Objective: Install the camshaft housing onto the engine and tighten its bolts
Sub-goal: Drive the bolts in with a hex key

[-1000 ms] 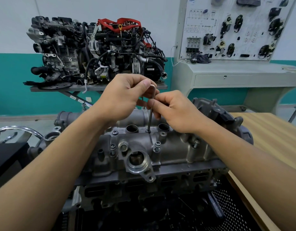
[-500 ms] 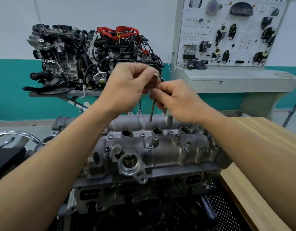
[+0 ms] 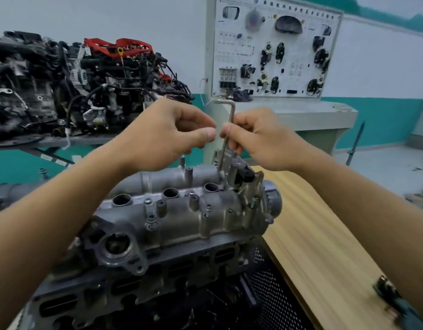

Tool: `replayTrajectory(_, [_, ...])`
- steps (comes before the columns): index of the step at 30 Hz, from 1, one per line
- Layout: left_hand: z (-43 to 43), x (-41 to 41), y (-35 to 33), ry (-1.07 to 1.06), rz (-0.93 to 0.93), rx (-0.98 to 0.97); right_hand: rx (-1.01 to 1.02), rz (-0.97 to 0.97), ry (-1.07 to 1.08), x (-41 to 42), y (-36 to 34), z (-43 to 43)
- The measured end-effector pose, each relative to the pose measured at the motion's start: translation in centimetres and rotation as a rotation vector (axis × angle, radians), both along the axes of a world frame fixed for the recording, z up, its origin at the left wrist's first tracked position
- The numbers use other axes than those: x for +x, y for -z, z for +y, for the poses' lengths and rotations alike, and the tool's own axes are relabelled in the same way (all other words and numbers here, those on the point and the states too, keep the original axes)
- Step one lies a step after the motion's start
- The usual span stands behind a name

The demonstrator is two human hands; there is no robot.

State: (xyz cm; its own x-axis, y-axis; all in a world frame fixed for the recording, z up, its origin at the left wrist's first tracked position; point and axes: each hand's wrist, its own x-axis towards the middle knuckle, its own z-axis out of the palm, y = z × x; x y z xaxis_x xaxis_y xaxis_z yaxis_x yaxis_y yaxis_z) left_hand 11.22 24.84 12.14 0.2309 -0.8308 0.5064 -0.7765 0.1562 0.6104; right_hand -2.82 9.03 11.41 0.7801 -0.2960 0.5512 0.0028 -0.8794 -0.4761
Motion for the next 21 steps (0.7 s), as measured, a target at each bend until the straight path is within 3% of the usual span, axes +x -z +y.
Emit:
replayTrajectory(3, [-0.3, -1.5, -0.4, 0.043, -0.064, 0.059, 0.007, -0.012, 0.032, -2.5, -1.0, 0.3])
replayTrajectory(6, [-2.3, -5.1, -0.9, 0.084, -0.119, -0.003, 0.005, 0.043, 0.064, -5.9, -1.2, 0.9])
replayTrajectory(13, [-7.6, -14.5, 1.5, 0.256, 0.106, -0.131, 0.082, 0.143, 0.271, -16.8, -0.9, -0.1])
replayTrajectory(21, [-11.4, -23.1, 4.5, 0.482, 0.332, -0.092, 0.183, 0.196, 0.481, -26.3, 0.9, 1.0])
